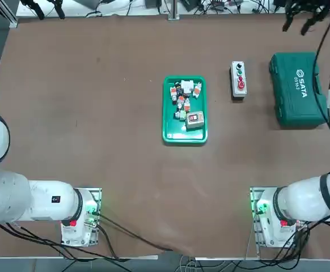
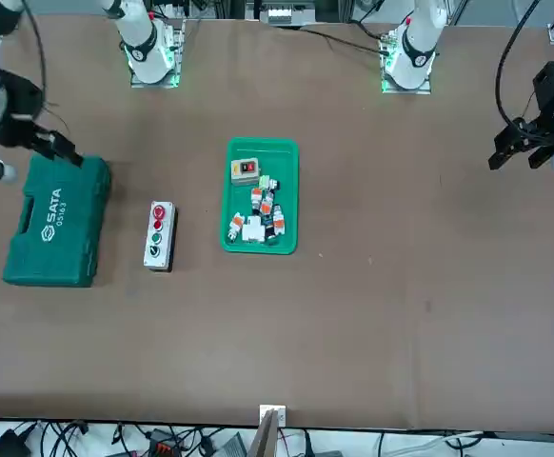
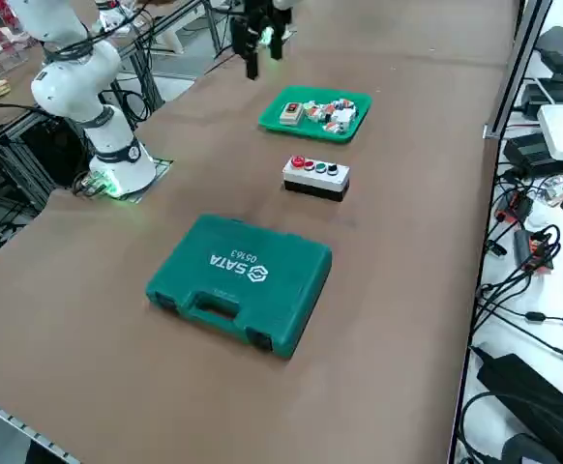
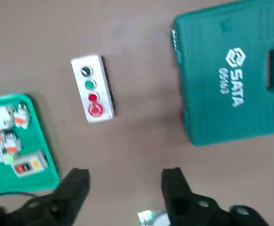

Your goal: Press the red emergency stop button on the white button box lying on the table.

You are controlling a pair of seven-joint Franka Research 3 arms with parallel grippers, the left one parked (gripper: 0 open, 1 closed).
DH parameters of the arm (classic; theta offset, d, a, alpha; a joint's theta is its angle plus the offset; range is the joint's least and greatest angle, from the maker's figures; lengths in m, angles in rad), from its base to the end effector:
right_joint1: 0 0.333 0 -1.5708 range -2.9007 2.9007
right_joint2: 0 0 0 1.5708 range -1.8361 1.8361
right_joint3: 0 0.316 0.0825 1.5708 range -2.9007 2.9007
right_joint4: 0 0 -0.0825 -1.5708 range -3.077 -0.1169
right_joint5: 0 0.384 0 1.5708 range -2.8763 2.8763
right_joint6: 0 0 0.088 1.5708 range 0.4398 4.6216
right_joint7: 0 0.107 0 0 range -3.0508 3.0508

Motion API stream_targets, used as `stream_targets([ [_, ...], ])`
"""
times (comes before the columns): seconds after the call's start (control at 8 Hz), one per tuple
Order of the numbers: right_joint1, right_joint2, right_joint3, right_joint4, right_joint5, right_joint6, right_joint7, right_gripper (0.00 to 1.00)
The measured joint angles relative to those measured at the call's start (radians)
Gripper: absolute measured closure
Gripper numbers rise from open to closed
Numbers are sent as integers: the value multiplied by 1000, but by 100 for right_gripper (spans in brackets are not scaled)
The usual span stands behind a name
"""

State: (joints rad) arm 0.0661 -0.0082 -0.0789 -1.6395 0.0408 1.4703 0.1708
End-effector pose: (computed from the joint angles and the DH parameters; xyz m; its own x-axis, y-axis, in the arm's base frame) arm 0.5379 -0.0023 0.5892 0.9701 -0.1781 -0.1649 -0.1828 -0.9831 -0.0135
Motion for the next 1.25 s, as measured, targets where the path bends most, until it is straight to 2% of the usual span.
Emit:
stream_targets([
  [0.25,2,5,6,51,-69,-81,-115,0],
  [0.5,8,7,29,50,-83,-85,-192,0],
  [0.75,-6,-8,43,41,-84,-33,-219,0],
  [1.0,-37,-38,73,4,-85,28,-226,0],
  [1.25,-57,-76,83,-39,-86,53,-226,0],
])
